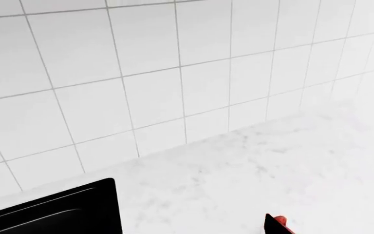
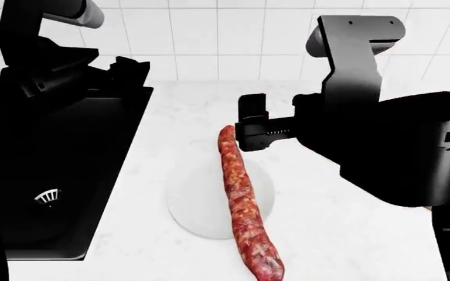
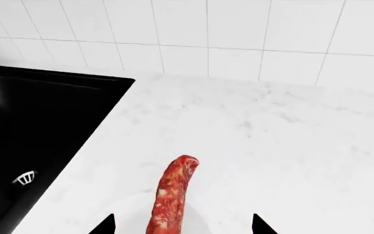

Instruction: Pick the salami from the plate and place it on the cutting board. Then pick the condiment bottle from the cabinet and place it next to the cutting board.

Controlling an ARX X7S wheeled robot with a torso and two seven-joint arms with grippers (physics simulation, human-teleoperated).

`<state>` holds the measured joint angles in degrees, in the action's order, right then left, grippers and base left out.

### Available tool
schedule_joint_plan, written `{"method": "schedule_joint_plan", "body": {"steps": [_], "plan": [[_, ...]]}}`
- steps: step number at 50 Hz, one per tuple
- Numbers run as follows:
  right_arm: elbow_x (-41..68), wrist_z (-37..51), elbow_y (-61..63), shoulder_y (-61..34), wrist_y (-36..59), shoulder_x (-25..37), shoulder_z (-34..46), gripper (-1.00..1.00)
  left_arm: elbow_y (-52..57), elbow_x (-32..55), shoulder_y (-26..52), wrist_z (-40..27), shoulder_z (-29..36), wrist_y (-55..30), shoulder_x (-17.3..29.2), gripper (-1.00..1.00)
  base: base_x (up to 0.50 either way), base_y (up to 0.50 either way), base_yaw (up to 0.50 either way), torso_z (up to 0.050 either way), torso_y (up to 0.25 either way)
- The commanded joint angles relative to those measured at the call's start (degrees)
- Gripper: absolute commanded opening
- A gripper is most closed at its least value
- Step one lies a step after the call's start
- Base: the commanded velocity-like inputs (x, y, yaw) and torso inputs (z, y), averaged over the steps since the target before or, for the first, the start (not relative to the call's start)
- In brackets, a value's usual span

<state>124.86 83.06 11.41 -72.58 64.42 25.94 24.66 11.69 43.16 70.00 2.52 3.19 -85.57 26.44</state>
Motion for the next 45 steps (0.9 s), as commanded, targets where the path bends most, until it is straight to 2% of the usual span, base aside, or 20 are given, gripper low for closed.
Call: {"method": "schedule_joint_plan", "body": {"steps": [1,45], "plan": [[1.5,2.8,-2.9,0.4,-4.7,-3.3,5.4,1.0,-0.3,0.9,-0.4,-0.3,-0.1,0.9,0.4,1.0,0.0,0.0,0.0,0.0,0.0],[1.2,-0.9,-1.6,10.0,-10.2,-4.0,11.0,1.0,-1.4,2.5,-3.3,-0.9,2.3,4.1,1.5,1.0,0.0,0.0,0.0,0.0,0.0]]}}
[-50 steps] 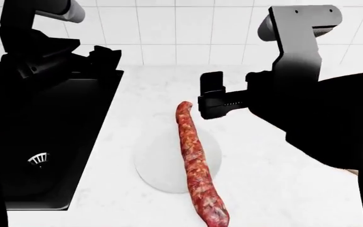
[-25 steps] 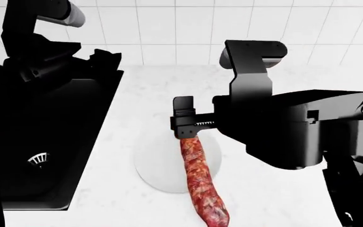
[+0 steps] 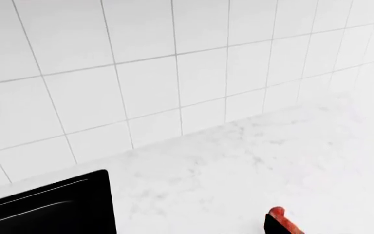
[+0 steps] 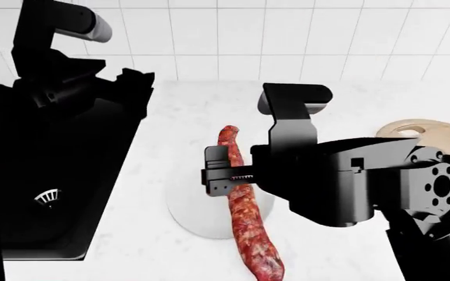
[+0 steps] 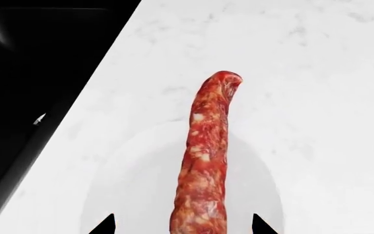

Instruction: Pick the salami from the plate and place it on the cutting board. Then pick the condiment bottle from the cabinet and place it next to the cutting board.

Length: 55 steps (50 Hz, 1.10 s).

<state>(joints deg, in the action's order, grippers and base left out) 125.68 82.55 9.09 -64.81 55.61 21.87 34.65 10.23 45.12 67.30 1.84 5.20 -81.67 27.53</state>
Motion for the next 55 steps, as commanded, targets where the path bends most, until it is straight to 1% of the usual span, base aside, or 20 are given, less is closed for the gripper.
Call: {"method": "schedule_joint_plan", "body": {"steps": [1,16,55], "plan": [[0.3,-0.5,0.8,2.4,-1.5,0.1,1.1,1.0,0.1,0.6,-0.6,-0.3,0.3,0.2,0.4,1.0,0.0,0.0,0.0,0.0,0.0],[-2.2,-3.4,0.0,4.7,-1.8,0.4,2.0,1.0,0.2,1.5,-1.1,-0.8,0.2,0.3,0.6,1.0,0.0,0.0,0.0,0.0,0.0],[-3.8,-6.3,-1.3,7.9,-2.9,1.3,4.5,1.0,-0.9,2.8,-1.3,-1.7,1.0,1.7,0.9,1.0,0.0,0.0,0.0,0.0,0.0]]}}
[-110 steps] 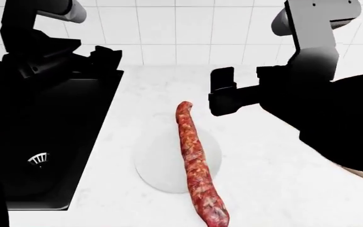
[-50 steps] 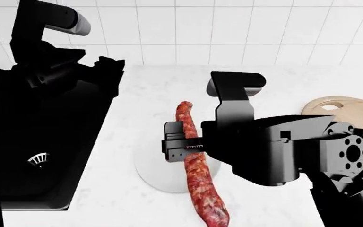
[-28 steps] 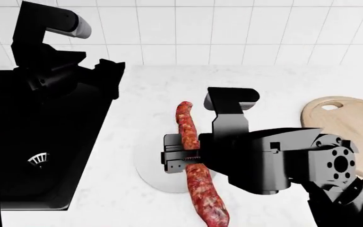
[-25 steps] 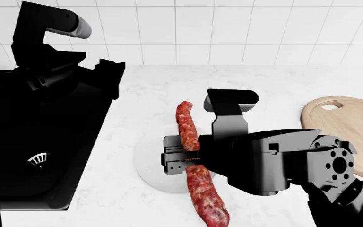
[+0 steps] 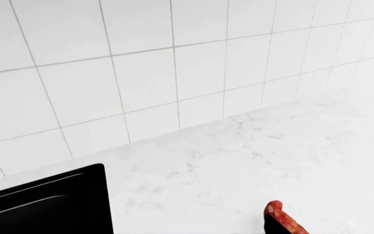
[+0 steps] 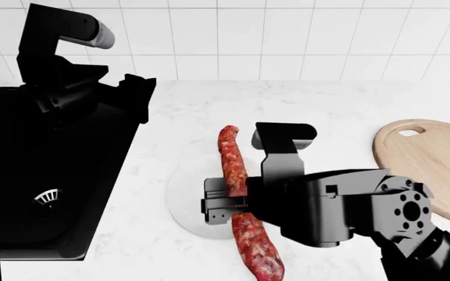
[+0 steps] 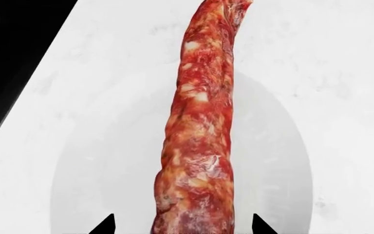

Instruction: Pick the salami from the plate and place it on the cutting board. Then pick the condiment bottle from the cabinet and place it next to the cutting board.

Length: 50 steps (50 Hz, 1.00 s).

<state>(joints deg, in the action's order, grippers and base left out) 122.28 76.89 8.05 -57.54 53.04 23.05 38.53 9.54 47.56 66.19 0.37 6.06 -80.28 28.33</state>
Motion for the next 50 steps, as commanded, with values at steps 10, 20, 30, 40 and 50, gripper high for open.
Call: {"method": "schedule_joint_plan", "body": {"steps": [10,20,30,40,50], "plan": [[-0.4,-1.0,-0.4,1.0,-0.5,0.1,1.3,1.0,-0.3,0.8,-0.5,-0.5,0.1,0.6,0.2,1.0,0.0,0.0,0.0,0.0,0.0],[0.1,-0.7,-0.1,1.0,-0.7,0.4,1.9,-1.0,-0.4,1.2,-0.4,-0.9,0.2,0.8,0.3,1.0,0.0,0.0,0.0,0.0,0.0],[0.5,-0.1,0.5,0.5,-0.6,0.9,2.6,-1.0,-0.5,1.4,-0.4,-1.1,0.3,1.2,0.6,1.0,0.0,0.0,0.0,0.0,0.0],[1.1,0.7,0.6,-2.2,0.5,1.2,3.5,-1.0,-0.6,1.9,0.1,-1.5,0.3,1.0,0.7,1.0,0.0,0.0,0.0,0.0,0.0],[1.5,1.2,0.6,-6.7,0.9,1.6,2.9,-1.0,-0.6,2.4,0.8,-2.0,0.5,0.8,0.4,1.0,0.0,0.0,0.0,0.0,0.0]]}}
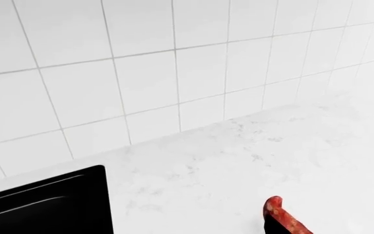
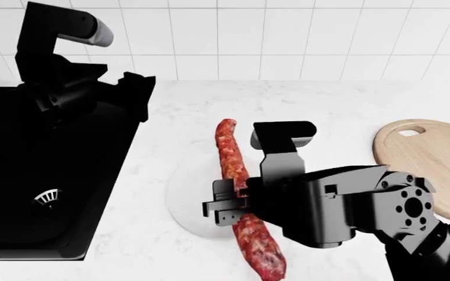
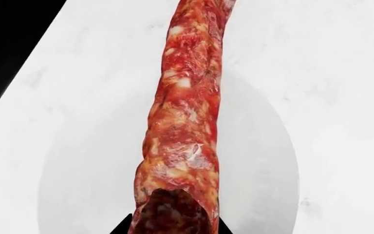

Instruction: Pick the salami from the plate and place it on the cutting board. Then pick the condiment bottle from the cabinet and place it next to the cutting board.

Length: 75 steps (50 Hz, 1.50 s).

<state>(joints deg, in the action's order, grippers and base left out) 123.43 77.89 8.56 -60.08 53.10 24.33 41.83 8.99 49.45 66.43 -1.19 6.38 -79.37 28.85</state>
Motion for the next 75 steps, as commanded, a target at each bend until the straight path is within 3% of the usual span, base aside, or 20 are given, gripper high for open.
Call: {"method": "schedule_joint_plan", "body": {"steps": [1,13,28,49,66,75], "plan": [[0.3,0.2,0.1,-4.6,0.9,0.3,-0.5,-1.0,0.0,0.5,0.5,-0.5,0.2,-0.1,-0.1,1.0,0.0,0.0,0.0,0.0,0.0],[-1.8,-2.6,-3.2,-11.2,3.3,3.2,-2.2,-1.0,0.0,0.8,0.4,-0.8,0.4,0.3,0.4,1.0,0.0,0.0,0.0,0.0,0.001],[2.0,-7.4,-6.1,-19.2,13.8,14.7,-3.4,-1.0,1.2,2.6,0.3,-2.5,-1.0,-1.3,1.0,1.0,0.0,0.0,0.0,0.0,0.0],[4.2,-7.2,-10.5,-23.2,22.7,27.3,-0.7,-1.0,1.0,4.0,0.1,-3.8,-0.2,-0.9,1.2,1.0,0.0,0.0,0.0,0.0,0.0],[-3.6,-9.6,-14.3,-23.6,26.1,30.0,0.4,-1.0,0.6,5.0,0.4,-4.8,0.1,-0.4,1.7,1.0,0.0,0.0,0.0,0.0,0.001],[-13.3,-16.2,-19.1,-25.7,29.2,29.0,1.1,-1.0,-1.4,3.5,1.3,-4.0,2.3,1.7,1.6,1.0,0.0,0.0,0.0,0.0,0.0]]}}
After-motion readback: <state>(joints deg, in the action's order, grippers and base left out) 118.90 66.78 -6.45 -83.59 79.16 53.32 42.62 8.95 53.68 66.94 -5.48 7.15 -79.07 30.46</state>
